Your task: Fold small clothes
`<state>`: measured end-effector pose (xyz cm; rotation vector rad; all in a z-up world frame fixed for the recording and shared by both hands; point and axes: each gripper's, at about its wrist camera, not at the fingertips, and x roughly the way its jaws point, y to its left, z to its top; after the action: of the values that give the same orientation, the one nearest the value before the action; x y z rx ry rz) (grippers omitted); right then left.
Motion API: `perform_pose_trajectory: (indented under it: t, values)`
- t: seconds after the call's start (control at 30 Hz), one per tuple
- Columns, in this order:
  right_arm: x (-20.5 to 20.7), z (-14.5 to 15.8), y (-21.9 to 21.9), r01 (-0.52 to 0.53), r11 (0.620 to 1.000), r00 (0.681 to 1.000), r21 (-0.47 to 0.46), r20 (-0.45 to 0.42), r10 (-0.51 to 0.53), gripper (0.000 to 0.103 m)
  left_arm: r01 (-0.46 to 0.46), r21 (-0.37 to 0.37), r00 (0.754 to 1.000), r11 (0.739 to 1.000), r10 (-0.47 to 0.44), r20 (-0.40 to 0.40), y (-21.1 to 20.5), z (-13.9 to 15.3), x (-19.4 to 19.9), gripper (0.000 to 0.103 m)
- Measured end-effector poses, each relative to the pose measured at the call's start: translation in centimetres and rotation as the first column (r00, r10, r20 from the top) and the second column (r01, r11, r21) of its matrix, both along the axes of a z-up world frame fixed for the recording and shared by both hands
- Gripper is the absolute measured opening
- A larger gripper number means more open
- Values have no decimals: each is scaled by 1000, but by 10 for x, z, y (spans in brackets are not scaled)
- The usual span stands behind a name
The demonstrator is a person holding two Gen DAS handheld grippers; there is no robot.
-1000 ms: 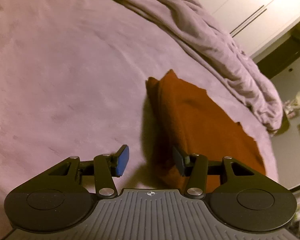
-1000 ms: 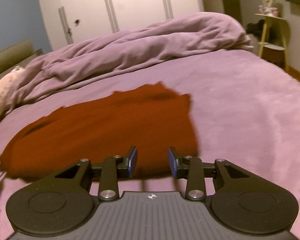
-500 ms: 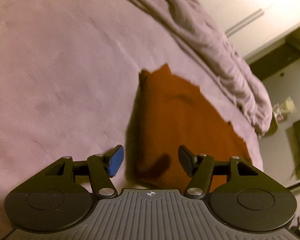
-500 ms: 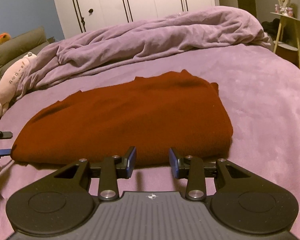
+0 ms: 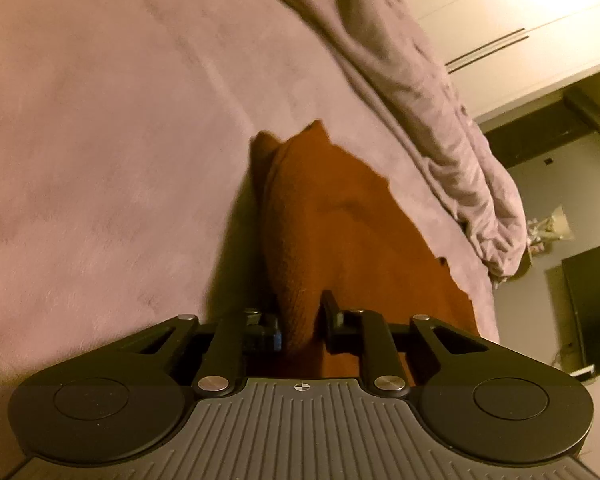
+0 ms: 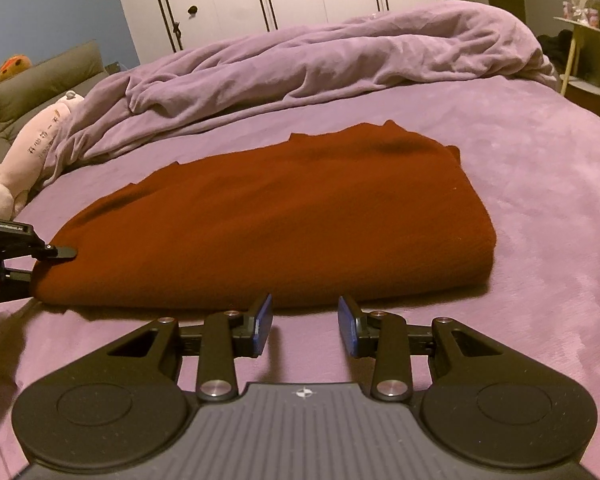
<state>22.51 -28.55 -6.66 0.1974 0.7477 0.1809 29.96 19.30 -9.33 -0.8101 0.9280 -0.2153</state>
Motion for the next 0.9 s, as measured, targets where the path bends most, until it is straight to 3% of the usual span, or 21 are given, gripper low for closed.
perform_pose_trajectory:
  t: [0.13, 0.23, 0.3, 0.4, 0.5, 0.6, 0.7, 0.77, 0.8, 0.9]
  values:
    - [5, 7, 17, -47, 998, 998, -47, 41, 49, 33, 30, 100, 996, 994, -38, 78, -16, 34, -2, 18]
    - [14, 13, 42, -90, 993, 992, -79, 83, 96, 21, 65, 163, 987, 985, -88, 138, -36, 64, -2, 17]
    - [20, 14, 58, -111, 990, 987, -86, 108, 120, 21, 82, 212, 978, 974, -120, 170, -50, 80, -3, 14]
    - [27, 10, 77, -140, 987, 983, -84, 108, 149, 20, 125, 222, 963, 967, -172, 206, -64, 96, -4, 12]
    - [38, -8, 88, -177, 977, 983, -123, 28, 182, 20, 171, 259, 945, 951, -232, 229, -83, 103, -5, 12]
    - [36, -4, 82, -178, 976, 982, -122, 43, 185, 18, 219, 286, 940, 933, -280, 193, -102, 93, 0, 12]
    - [27, 4, 68, -135, 980, 987, -147, 68, 147, 18, 206, 287, 957, 936, -254, 142, -98, 79, -2, 14]
    - [22, 6, 56, -107, 977, 989, -182, 85, 124, 19, 138, 263, 976, 955, -176, 126, -83, 71, -9, 25]
    - [19, 6, 51, -96, 976, 989, -197, 88, 115, 19, 97, 257, 984, 961, -132, 121, -72, 67, -14, 36]
    - [17, 2, 37, -75, 976, 993, -203, 75, 92, 20, 20, 295, 996, 955, -44, 76, -45, 55, -21, 40]
